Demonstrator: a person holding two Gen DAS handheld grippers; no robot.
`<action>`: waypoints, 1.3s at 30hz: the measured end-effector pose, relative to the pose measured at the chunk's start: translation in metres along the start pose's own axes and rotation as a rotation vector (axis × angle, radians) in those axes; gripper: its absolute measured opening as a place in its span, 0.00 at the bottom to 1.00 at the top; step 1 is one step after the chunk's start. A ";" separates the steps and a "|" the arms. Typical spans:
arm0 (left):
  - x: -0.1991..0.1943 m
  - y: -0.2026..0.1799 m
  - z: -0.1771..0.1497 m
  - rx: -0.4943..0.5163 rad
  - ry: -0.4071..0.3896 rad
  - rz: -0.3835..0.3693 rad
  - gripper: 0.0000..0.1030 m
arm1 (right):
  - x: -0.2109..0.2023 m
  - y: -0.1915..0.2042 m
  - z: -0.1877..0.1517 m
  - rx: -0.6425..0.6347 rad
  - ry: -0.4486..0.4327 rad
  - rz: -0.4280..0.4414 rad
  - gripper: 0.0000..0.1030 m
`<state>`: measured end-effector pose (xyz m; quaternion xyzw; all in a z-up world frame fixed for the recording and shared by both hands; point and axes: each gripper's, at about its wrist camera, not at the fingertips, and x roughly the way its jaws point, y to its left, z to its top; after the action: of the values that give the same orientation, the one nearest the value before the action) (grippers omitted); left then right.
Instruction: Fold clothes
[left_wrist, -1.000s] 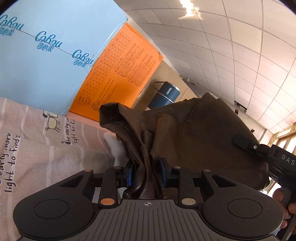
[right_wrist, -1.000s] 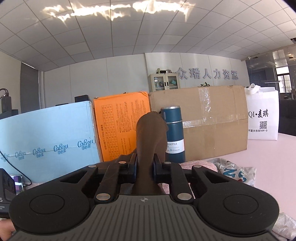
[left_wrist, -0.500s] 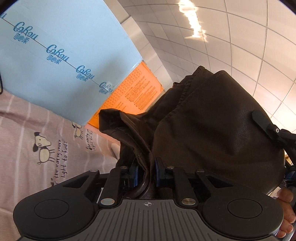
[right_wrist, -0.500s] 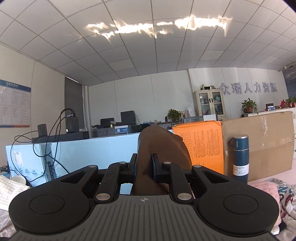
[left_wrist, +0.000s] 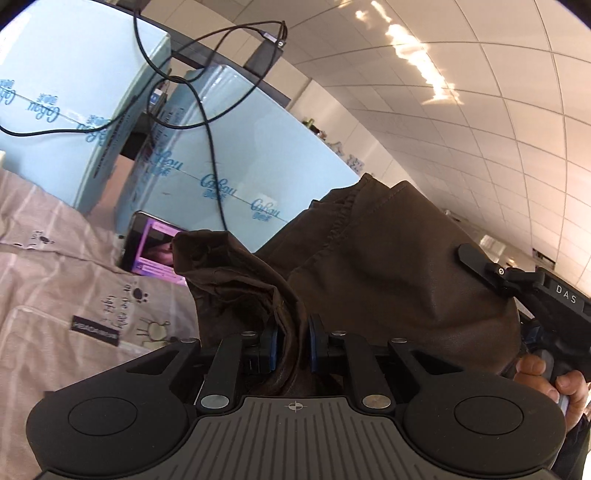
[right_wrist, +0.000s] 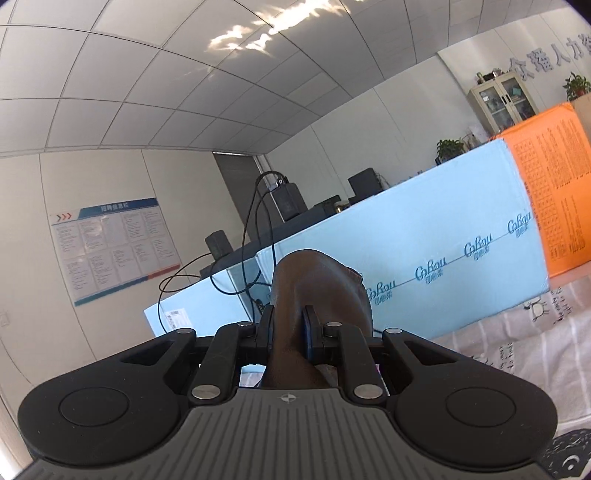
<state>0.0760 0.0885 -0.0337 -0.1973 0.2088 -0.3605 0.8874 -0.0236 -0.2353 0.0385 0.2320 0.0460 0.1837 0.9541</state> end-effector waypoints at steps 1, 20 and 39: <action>-0.008 0.004 -0.002 0.007 0.009 0.024 0.13 | 0.004 -0.002 -0.007 0.030 0.026 0.010 0.13; 0.010 0.024 -0.029 0.100 0.279 0.174 0.51 | -0.030 -0.043 -0.075 -0.164 0.211 -0.438 0.71; 0.078 0.073 0.008 0.022 0.275 0.124 0.72 | 0.033 0.027 -0.123 -0.583 0.564 -0.069 0.96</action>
<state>0.1716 0.0818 -0.0819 -0.1230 0.3361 -0.3308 0.8732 -0.0229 -0.1482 -0.0589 -0.1092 0.2596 0.2135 0.9354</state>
